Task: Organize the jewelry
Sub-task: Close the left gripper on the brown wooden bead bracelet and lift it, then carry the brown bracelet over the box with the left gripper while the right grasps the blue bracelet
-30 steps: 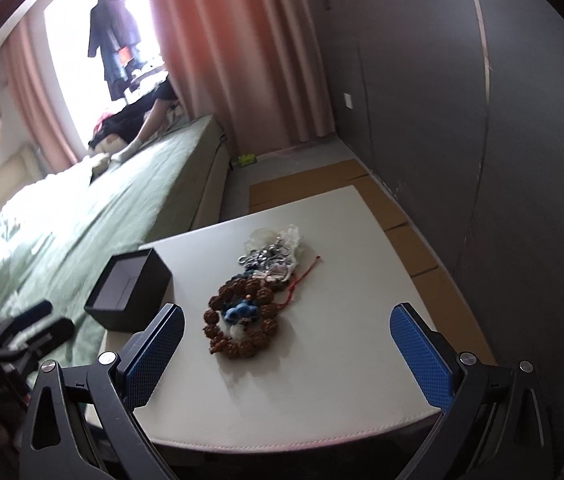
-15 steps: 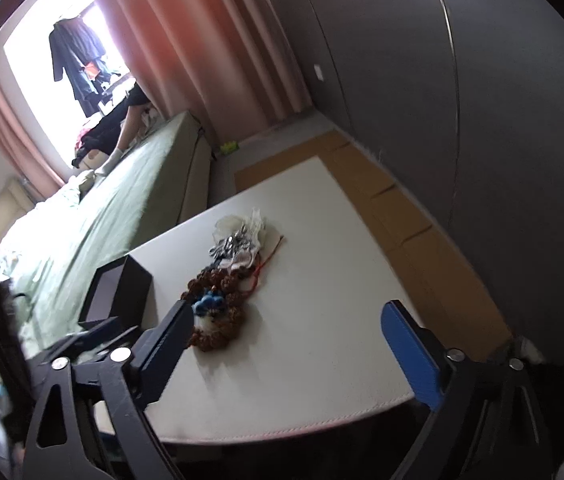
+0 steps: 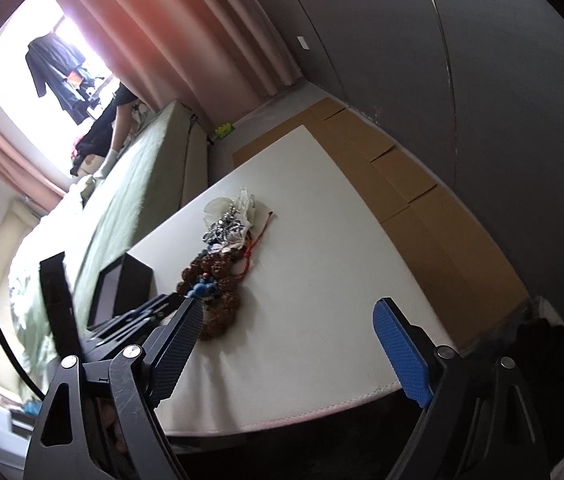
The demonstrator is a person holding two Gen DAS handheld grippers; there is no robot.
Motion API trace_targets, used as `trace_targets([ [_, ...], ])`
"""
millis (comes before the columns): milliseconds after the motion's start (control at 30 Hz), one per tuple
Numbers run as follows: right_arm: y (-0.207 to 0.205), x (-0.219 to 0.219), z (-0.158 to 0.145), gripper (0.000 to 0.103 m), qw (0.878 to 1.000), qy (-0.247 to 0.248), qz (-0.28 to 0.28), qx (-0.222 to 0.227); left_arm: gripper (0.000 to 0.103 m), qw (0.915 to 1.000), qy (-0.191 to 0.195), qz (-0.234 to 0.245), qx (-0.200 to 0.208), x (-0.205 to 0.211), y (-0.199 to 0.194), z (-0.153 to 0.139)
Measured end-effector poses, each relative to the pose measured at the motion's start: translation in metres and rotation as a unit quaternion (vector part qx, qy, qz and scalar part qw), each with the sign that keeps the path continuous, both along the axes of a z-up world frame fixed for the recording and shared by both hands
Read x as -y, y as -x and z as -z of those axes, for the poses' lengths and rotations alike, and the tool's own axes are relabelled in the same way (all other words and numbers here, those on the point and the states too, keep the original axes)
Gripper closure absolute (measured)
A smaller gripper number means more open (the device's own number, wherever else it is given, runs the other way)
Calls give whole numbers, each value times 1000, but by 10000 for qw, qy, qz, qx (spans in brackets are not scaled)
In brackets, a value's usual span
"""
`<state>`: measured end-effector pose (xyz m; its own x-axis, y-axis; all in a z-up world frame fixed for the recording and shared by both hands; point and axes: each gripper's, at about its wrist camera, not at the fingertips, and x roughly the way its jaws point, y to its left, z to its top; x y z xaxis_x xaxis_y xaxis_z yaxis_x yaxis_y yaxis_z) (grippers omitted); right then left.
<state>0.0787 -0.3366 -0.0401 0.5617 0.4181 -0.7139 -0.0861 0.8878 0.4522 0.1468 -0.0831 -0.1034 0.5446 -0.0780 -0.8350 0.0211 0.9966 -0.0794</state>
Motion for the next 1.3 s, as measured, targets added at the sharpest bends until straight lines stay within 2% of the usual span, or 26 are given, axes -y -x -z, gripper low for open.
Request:
trace_targets([
  [167, -2, -6, 2, 15, 10000, -21, -29, -11, 82, 9995, 155, 109, -235, 0, -13, 8],
  [267, -3, -10, 4, 15, 10000, 0, -40, -68, 82, 9994, 304, 152, -103, -5, -8, 10],
  [400, -6, -18, 8, 15, 9998, 109, -65, -159, 84, 9974, 710, 68, -70, -17, -4, 7],
  [500, -13, -25, 9, 19, 9995, 206, -102, -215, 84, 9964, 773, 212, 268, -17, 6, -13],
  [567, -19, -30, 11, 30, 9992, 160, -197, -307, 84, 9948, 853, 322, 449, -18, 14, -25],
  [800, -35, -51, 11, 31, 9975, -8, -381, -599, 84, 9882, 1182, 434, 866, -31, 32, -59],
  [933, -42, -67, 9, 36, 9959, -138, -496, -739, 84, 9840, 1336, 288, 1140, -54, 43, -76],
  [1300, -67, -120, 8, 46, 9900, -139, -916, -1063, 84, 9756, 1536, -232, 1554, -108, 63, -101],
])
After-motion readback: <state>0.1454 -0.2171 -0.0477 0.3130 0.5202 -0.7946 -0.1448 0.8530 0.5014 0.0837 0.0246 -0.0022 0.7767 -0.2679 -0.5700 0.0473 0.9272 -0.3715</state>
